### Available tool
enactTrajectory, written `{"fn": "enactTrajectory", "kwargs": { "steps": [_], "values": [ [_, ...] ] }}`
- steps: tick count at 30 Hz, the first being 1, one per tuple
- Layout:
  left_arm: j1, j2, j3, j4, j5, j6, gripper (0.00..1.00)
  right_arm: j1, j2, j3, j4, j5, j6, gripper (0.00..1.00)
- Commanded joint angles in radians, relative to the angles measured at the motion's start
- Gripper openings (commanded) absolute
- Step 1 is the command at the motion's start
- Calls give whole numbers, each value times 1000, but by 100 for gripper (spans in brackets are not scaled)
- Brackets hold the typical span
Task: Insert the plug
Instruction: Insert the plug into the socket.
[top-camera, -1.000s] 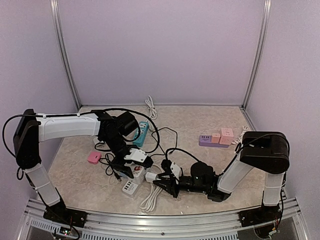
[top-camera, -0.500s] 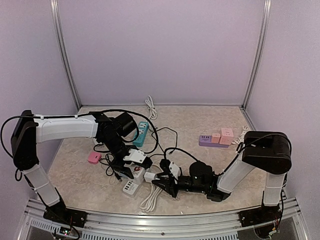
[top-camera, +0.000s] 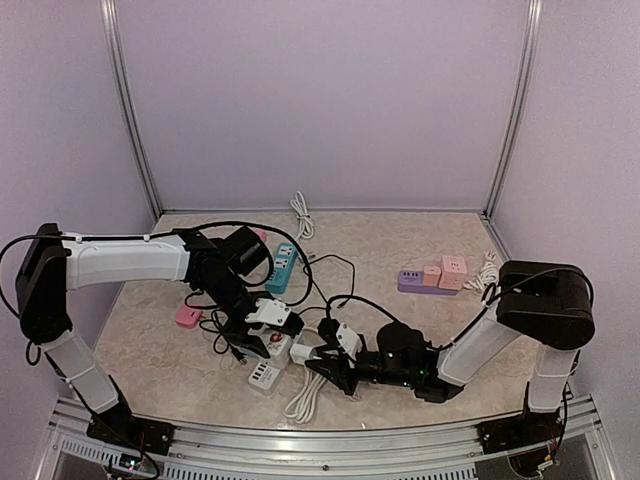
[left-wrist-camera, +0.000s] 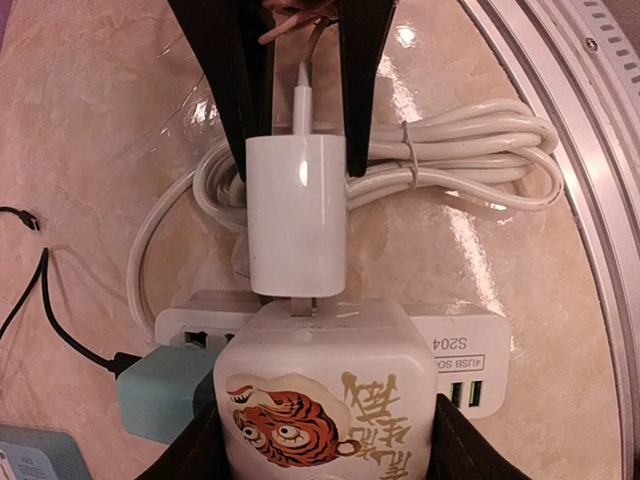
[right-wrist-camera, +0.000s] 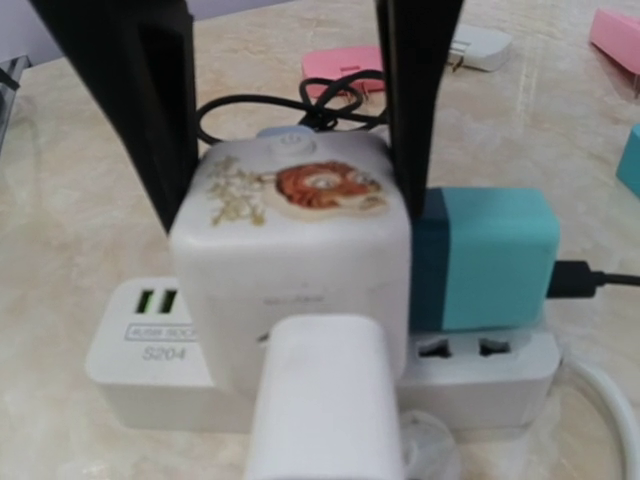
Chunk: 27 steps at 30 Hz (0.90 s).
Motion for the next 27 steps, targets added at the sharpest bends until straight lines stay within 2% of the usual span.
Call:
{"fn": "enactTrajectory", "kwargs": {
  "steps": [1,5,8,10,22,23,25,27],
  "values": [
    [-19,102,-63,50,29,-1,37,5,92,90,117,-30,-8,0],
    [-19,122,-75,46,95,20,35,-12,102,112,75,-23,-2,0],
    [-20,123,-91,64,139,33,29,-17,113,186,-93,-17,-52,0],
    [-28,133,-89,127,147,-10,26,-17,135,236,-175,-42,-85,0],
    [-37,163,-93,171,214,5,23,-66,154,290,-172,-131,-86,0],
    [-36,159,-96,177,211,1,24,-66,152,290,-172,-131,-82,0],
    [-35,153,-103,179,192,6,33,-66,139,276,-170,-125,-62,0],
    [-32,141,-111,170,165,18,44,-65,115,257,-169,-116,-43,8]
  ]
}}
